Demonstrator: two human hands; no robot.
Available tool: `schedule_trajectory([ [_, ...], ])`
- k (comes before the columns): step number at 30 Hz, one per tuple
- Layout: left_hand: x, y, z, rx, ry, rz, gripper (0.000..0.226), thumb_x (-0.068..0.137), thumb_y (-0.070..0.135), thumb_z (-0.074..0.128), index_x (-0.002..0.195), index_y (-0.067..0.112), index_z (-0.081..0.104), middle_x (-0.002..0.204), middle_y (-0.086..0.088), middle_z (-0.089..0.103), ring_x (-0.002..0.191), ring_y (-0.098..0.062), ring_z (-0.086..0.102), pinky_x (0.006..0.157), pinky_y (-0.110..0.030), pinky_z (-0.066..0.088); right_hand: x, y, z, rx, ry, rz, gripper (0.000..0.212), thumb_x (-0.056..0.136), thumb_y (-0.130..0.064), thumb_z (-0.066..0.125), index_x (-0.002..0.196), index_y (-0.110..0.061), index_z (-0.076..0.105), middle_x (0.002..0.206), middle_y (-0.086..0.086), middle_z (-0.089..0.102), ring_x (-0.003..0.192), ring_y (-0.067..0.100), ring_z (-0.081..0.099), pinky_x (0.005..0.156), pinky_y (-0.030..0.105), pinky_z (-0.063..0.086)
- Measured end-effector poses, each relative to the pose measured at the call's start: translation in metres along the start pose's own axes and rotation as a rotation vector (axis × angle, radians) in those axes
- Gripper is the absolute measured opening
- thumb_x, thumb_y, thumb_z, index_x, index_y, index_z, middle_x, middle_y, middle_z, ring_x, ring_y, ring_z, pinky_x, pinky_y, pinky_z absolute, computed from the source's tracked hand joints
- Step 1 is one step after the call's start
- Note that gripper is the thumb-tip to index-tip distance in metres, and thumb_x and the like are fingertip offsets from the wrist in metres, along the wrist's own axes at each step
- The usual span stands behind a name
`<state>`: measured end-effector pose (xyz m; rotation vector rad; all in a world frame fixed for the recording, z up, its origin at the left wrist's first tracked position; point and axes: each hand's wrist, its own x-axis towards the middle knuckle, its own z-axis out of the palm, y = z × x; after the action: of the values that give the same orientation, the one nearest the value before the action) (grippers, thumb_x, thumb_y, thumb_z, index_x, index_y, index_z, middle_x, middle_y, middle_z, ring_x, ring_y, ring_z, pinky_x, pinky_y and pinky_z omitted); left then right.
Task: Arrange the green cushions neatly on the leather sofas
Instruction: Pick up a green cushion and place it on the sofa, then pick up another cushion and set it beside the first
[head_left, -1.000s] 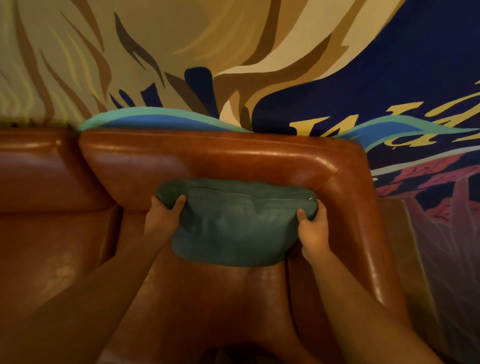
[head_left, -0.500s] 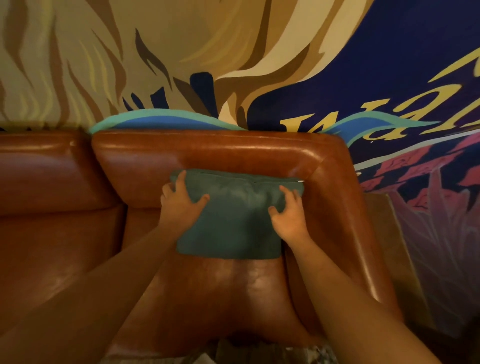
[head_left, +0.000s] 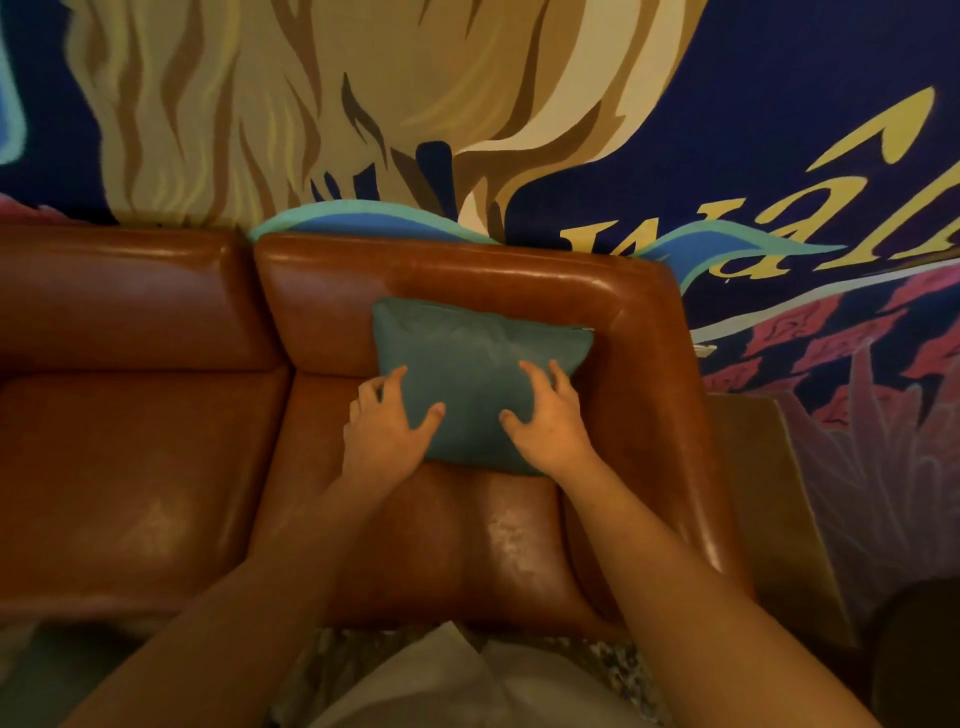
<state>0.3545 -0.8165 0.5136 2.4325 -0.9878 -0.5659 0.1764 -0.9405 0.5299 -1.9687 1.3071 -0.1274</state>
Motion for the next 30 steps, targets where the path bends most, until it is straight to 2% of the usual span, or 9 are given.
schedule_trajectory([
  [3,-0.048,0.006,0.008,0.016,0.036,-0.036,0.08,0.092,0.06,0.068,0.158,0.024,0.04,0.152,-0.013,0.043,0.135,-0.04,0.046,0.11,-0.054,0.042,-0.033,0.018,-0.005,0.002,-0.025,-0.047,0.081,0.098,-0.036,0.072,0.165,-0.03,0.028,0.176,0.013,0.005,0.162,0.034,0.006,0.13,0.046,0.019],
  [4,-0.093,0.018,0.018,0.017,0.097,-0.055,0.081,0.092,0.061,0.067,0.159,0.025,0.039,0.153,-0.013,0.041,0.137,-0.039,0.045,0.111,-0.054,0.041,-0.063,0.036,-0.019,-0.02,-0.051,-0.111,0.081,0.098,-0.037,0.072,0.165,-0.03,0.027,0.176,0.013,0.005,0.162,0.033,0.006,0.13,0.047,0.02],
  [6,-0.129,0.027,0.026,0.046,0.127,-0.075,0.082,0.092,0.063,0.065,0.16,0.028,0.037,0.156,-0.012,0.038,0.14,-0.038,0.042,0.113,-0.054,0.039,-0.087,0.054,-0.026,-0.054,-0.068,-0.186,0.082,0.097,-0.039,0.073,0.165,-0.03,0.027,0.175,0.014,0.007,0.162,0.034,0.008,0.13,0.046,0.02],
  [11,-0.157,0.037,0.018,0.091,0.134,-0.081,0.084,0.091,0.067,0.063,0.16,0.029,0.035,0.158,-0.012,0.035,0.142,-0.037,0.04,0.114,-0.053,0.038,-0.107,0.061,-0.04,-0.075,-0.065,-0.203,0.082,0.097,-0.041,0.072,0.165,-0.031,0.027,0.175,0.013,0.009,0.161,0.036,0.009,0.129,0.05,0.022],
  [14,-0.212,0.039,0.013,0.111,0.174,-0.097,0.084,0.091,0.068,0.062,0.161,0.031,0.034,0.159,-0.013,0.034,0.142,-0.038,0.04,0.115,-0.053,0.037,-0.143,0.067,-0.049,-0.084,-0.098,-0.259,0.082,0.097,-0.041,0.072,0.165,-0.031,0.027,0.175,0.013,0.01,0.161,0.036,0.01,0.129,0.051,0.022],
  [24,-0.343,-0.022,-0.031,0.081,0.203,-0.242,0.085,0.093,0.073,0.055,0.163,0.036,0.025,0.164,-0.01,0.025,0.147,-0.038,0.033,0.118,-0.056,0.033,-0.252,0.031,-0.004,-0.12,-0.206,-0.394,0.081,0.098,-0.044,0.07,0.165,-0.031,0.026,0.174,0.012,0.012,0.16,0.035,0.012,0.128,0.052,0.023],
  [30,-0.429,-0.104,-0.062,0.062,0.202,-0.286,0.084,0.093,0.075,0.052,0.162,0.038,0.023,0.163,-0.009,0.024,0.146,-0.038,0.032,0.118,-0.058,0.034,-0.325,0.005,0.067,-0.166,-0.271,-0.437,0.082,0.096,-0.048,0.07,0.164,-0.032,0.027,0.171,0.014,0.018,0.158,0.037,0.018,0.127,0.049,0.026],
])
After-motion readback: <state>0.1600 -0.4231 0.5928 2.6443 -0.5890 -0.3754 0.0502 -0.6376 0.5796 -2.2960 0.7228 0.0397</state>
